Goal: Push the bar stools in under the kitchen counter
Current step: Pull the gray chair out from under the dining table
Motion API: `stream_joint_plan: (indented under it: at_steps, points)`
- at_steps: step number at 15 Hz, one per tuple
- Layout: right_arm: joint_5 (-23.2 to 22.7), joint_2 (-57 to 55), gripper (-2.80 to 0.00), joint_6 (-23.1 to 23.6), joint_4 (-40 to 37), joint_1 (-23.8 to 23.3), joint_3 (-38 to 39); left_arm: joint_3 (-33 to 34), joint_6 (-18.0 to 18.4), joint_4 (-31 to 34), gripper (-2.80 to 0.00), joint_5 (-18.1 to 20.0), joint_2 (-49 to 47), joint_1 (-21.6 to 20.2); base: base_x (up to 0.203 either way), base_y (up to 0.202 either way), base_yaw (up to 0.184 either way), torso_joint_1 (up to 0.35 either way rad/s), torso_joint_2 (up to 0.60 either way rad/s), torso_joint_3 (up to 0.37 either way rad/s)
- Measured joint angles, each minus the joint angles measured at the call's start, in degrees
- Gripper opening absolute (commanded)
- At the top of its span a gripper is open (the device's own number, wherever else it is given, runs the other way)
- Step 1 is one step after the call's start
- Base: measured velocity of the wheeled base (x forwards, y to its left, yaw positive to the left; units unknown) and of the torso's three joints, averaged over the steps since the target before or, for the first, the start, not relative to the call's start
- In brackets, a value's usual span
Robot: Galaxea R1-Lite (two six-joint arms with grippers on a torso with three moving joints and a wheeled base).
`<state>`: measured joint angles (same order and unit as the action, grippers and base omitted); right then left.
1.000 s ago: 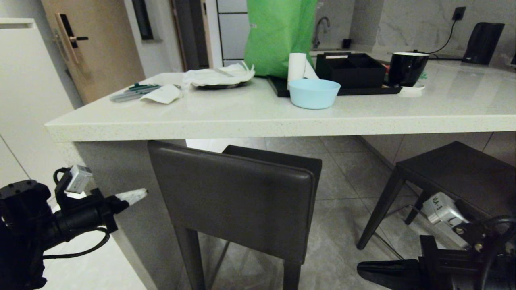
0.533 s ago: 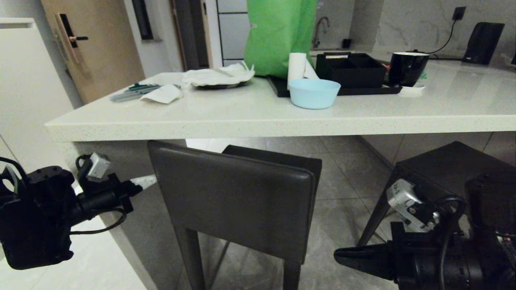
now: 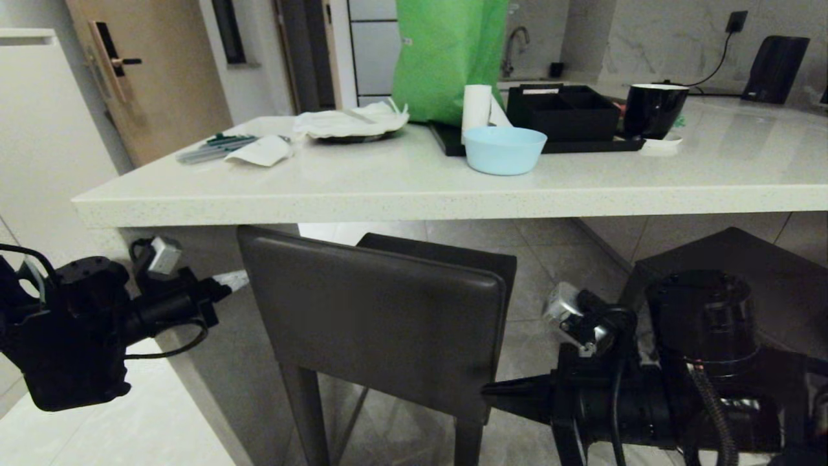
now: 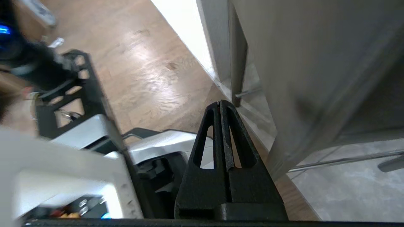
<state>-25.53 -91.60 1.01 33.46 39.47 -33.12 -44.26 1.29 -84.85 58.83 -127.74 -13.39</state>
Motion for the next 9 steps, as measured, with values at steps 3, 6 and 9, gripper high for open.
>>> stream_joint_plan:
  at_steps: [3,6,9]
  points:
    - [4.09,-3.41,-2.80,-1.90,5.42,1.46,-0.41,-1.10,0.01,0.78,-2.80,-0.04,-0.24,1.94,0.000,0.000,0.000,0.000,0.00,0.000]
    - [4.32,-4.05,-2.80,-2.22,5.59,1.21,0.20,-1.18,0.07,0.51,-2.80,-0.01,-0.19,4.00,0.000,0.000,0.000,0.000,0.00,0.000]
    - [7.09,-4.43,-2.80,-2.19,5.60,-1.22,1.28,2.46,0.36,-1.42,-2.80,0.54,0.70,5.37,0.000,0.000,0.000,0.000,0.00,0.000]
